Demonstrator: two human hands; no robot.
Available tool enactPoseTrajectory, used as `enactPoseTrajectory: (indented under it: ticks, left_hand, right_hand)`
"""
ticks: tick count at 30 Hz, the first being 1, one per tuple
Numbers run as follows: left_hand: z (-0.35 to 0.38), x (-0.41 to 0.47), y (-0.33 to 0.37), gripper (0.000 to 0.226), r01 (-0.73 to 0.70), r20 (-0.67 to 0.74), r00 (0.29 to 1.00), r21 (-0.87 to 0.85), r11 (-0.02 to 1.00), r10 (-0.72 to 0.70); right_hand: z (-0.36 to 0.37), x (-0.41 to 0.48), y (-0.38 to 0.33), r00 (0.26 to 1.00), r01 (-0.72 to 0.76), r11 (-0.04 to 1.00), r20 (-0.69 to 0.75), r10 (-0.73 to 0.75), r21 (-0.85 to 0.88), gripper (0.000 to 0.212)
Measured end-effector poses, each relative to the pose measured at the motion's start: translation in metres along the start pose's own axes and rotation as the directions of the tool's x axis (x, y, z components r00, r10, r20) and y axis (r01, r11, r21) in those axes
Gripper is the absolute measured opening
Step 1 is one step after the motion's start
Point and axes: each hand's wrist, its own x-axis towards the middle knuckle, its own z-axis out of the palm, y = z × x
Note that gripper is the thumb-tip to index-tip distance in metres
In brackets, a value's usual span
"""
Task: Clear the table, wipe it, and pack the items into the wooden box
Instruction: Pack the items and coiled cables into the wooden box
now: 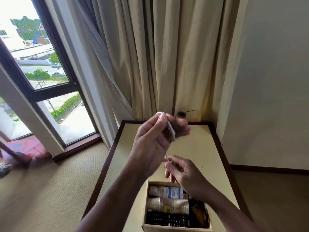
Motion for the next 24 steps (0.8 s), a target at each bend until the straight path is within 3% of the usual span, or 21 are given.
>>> enactPoseTrajectory:
  ticks: [1, 3, 5, 7, 8, 10, 13, 15, 19, 22, 24]
  left_hand:
    - [-0.002, 0.006, 0.003, 0.025, -0.059, -0.031, 0.997, 0.32, 0.945, 0.073]
    - [-0.012, 0.016, 0.005, 0.019, -0.084, -0.01, 0.987, 0.815, 0.573, 0.159]
    - [-0.023, 0.02, 0.004, 0.017, -0.084, 0.067, 0.995, 0.958, 0.273, 0.069]
    - [-0.038, 0.02, 0.001, 0.018, -0.069, 0.094, 0.988, 0.977, 0.2, -0.119]
    - [-0.044, 0.019, 0.0, 0.018, -0.041, 0.092, 0.973, 0.972, 0.232, -0.212]
    - [-0.05, 0.015, -0.001, 0.021, 0.061, 0.099, 0.926, 0.913, 0.403, -0.364]
    - [-0.055, 0.007, -0.002, 0.03, 0.272, 0.15, 0.855, 0.686, 0.675, -0.497]
    - [-0.055, 0.001, -0.005, 0.034, 0.384, 0.219, 0.809, 0.505, 0.772, -0.546]
    - [-0.04, -0.016, -0.017, 0.033, 0.519, 0.297, 0.811, 0.031, 0.854, -0.504]
    - [-0.024, -0.021, -0.024, 0.027, 0.428, 0.266, 0.894, -0.275, 0.861, -0.359]
    - [-0.011, -0.019, -0.022, 0.027, 0.313, 0.164, 0.949, -0.38, 0.87, -0.269]
  right_hand:
    - [0.001, -0.002, 0.0, 0.999, -0.02, 1.0, 0.036, 0.02, 0.001, 0.022]
    - [-0.002, -0.006, -0.002, 0.999, -0.034, 0.999, 0.04, 0.035, -0.012, 0.025]
    - [-0.009, -0.009, -0.01, 0.999, 0.027, 0.995, -0.024, -0.03, -0.094, 0.02]
    - [-0.02, -0.011, -0.019, 0.986, 0.12, 0.979, -0.091, -0.136, -0.168, 0.015]
    - [-0.027, -0.011, -0.022, 0.976, 0.158, 0.972, -0.122, -0.181, -0.173, 0.014]
    - [-0.039, -0.013, -0.029, 0.949, 0.226, 0.956, -0.18, -0.26, -0.188, 0.011]
    - [-0.05, -0.013, -0.039, 0.892, 0.327, 0.917, -0.247, -0.379, -0.228, 0.008]
    - [-0.053, -0.01, -0.04, 0.845, 0.37, 0.891, -0.302, -0.441, -0.265, 0.011]
    - [-0.052, -0.004, -0.038, 0.841, 0.359, 0.916, -0.362, -0.401, -0.182, 0.014]
    - [-0.039, 0.001, -0.033, 0.898, 0.247, 0.969, -0.376, -0.226, 0.007, 0.017]
    - [-0.026, 0.003, -0.024, 0.949, 0.146, 0.988, -0.289, -0.126, 0.049, 0.02]
